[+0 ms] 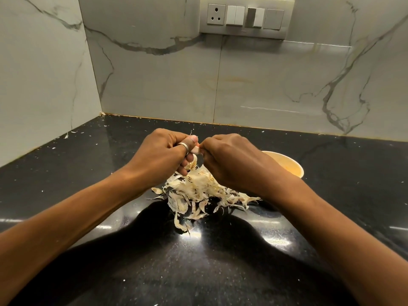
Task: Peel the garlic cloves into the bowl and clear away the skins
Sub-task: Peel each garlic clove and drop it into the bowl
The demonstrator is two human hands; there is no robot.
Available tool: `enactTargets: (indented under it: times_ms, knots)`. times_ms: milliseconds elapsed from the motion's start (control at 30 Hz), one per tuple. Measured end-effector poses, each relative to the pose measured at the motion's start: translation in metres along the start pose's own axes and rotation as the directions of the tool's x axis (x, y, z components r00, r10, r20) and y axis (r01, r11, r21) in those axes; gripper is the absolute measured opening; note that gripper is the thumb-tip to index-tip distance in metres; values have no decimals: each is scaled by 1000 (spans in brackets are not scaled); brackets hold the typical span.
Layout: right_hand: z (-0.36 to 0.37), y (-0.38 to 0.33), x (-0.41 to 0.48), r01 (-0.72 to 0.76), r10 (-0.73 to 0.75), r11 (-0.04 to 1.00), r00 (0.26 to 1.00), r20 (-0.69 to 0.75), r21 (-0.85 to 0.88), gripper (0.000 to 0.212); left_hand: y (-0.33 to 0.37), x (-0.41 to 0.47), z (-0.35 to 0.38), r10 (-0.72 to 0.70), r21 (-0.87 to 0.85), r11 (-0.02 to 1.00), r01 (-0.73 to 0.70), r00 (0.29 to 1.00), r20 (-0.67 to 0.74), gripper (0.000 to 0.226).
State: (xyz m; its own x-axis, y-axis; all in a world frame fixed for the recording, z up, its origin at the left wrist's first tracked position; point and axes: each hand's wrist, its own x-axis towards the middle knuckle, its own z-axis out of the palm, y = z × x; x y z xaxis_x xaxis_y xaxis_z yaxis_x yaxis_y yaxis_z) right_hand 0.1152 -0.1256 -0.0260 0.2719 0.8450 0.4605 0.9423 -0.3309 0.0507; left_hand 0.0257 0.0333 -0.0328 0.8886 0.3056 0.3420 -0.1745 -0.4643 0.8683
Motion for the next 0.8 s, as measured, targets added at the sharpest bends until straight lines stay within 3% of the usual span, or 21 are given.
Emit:
enactTargets:
  times_ms: [300,500,800]
  knots:
    - [3,-1,-2,80,-87,993,993,-81,-89,24,4,-2,0,-14,-21,1000,15,998,64,32]
    - [2,-3,-4,78,-75,997,986,-146,15,35,7,-3,-1,-34,-57,998,39,995,90,33]
    - [7,-5,-2,45,-35,998,969,-246,39,32,11,-4,0,-21,-92,995,27,998,59,29]
